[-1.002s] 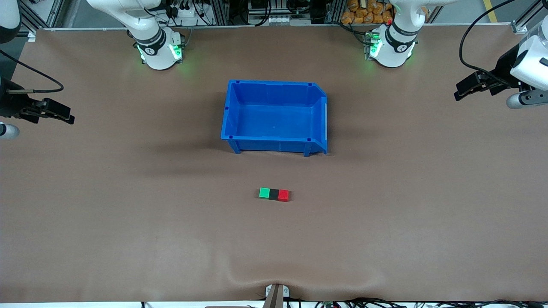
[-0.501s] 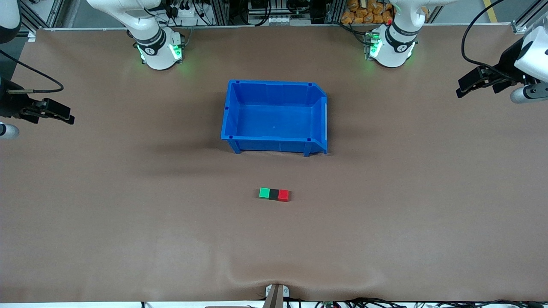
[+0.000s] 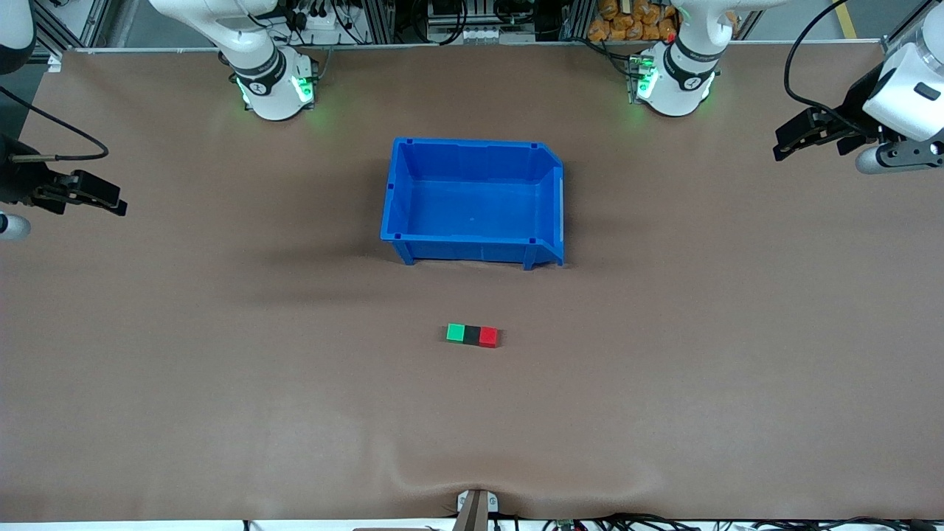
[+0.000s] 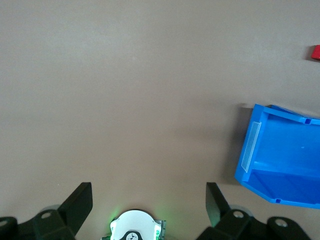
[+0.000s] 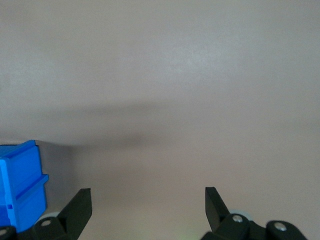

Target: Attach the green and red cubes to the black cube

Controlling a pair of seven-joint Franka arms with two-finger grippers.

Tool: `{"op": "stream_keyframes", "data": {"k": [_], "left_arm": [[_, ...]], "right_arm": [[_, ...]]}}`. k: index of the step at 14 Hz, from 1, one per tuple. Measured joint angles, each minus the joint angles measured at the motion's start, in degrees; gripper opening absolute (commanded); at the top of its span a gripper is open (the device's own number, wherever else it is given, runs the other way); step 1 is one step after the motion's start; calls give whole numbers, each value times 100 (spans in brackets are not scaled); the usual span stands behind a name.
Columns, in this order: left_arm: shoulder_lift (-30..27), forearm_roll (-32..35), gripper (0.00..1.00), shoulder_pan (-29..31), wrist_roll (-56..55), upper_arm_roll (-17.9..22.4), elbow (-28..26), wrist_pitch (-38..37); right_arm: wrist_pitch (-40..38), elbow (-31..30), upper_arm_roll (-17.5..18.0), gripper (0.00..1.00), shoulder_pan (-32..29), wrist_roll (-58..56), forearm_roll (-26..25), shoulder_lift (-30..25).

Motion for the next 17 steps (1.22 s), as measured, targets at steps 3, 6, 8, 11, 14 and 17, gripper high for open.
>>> {"op": "stream_keyframes", "data": {"k": [3, 6, 8, 11, 14, 17], "left_arm": [[-1, 81, 100, 10, 168, 15, 112, 0], [2, 85, 100, 37, 444, 64, 206, -1], [42, 85, 100, 35, 464, 61, 302, 0], [125, 87, 100, 34, 477, 59, 437, 0], [164, 88, 100, 34, 483, 59, 481, 0], [170, 88, 100, 34, 484, 59, 489, -3]], "right_arm": [[85, 92, 0, 100, 0, 0, 0, -1], [85, 162, 1, 100, 0, 0, 0, -2], [85, 165, 1, 100, 0, 0, 0, -2], [85, 165, 3, 100, 0, 0, 0, -2], [85, 165, 3, 100, 0, 0, 0, -2], [85, 166, 3, 100, 0, 0, 0, -2]]}}
